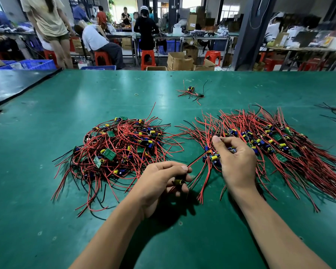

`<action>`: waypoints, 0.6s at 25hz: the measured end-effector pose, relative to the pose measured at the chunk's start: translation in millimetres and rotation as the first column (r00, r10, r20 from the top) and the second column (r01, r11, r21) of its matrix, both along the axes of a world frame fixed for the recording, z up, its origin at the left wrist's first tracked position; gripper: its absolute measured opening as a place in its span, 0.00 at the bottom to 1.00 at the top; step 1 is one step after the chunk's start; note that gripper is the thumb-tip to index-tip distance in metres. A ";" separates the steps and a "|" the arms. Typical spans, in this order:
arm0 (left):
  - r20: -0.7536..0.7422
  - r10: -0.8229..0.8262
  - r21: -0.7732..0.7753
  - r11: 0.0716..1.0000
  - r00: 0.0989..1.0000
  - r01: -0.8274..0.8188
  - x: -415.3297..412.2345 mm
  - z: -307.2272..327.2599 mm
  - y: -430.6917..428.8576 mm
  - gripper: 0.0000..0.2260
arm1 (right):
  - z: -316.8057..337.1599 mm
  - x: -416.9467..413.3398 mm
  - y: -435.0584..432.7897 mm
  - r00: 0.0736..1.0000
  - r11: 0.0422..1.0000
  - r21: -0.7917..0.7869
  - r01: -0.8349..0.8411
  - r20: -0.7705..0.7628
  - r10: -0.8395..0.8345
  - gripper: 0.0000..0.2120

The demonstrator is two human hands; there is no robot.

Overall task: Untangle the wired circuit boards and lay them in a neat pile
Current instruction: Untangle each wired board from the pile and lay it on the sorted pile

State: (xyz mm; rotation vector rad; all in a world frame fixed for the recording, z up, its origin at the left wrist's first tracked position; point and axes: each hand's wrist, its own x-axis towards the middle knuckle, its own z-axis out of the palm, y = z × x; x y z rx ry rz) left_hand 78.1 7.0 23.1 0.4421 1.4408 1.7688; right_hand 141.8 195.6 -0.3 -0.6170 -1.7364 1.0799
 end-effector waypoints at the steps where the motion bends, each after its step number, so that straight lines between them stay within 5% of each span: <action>1: 0.015 0.012 0.014 1.000 1.000 -0.012 -0.2 0.0 0.0 0.05 | 1.1 0.3 0.3 0.999 0.996 -0.079 -0.042 -0.006 0.042 0.10; 4: 0.101 0.047 0.088 0.995 0.994 -0.056 -3.8 1.6 -0.8 0.10 | 8.5 1.5 -4.6 0.962 0.890 -0.368 -0.268 -0.159 0.224 0.10; 6: 0.143 0.046 0.129 0.990 0.989 -0.065 -8.0 3.1 -2.6 0.10 | 10.7 1.9 -8.2 0.942 0.853 -0.401 -0.335 -0.172 0.289 0.11; 11: 0.179 0.024 0.162 0.985 0.984 -0.053 -11.7 4.3 -4.7 0.13 | 6.8 0.9 -23.5 0.928 0.895 -0.275 -0.351 0.029 0.372 0.16; 15: 0.137 0.184 0.210 0.955 0.973 -0.210 -13.6 2.5 -1.2 0.16 | 4.9 1.7 -30.9 0.897 0.926 -0.079 -0.369 0.230 0.377 0.11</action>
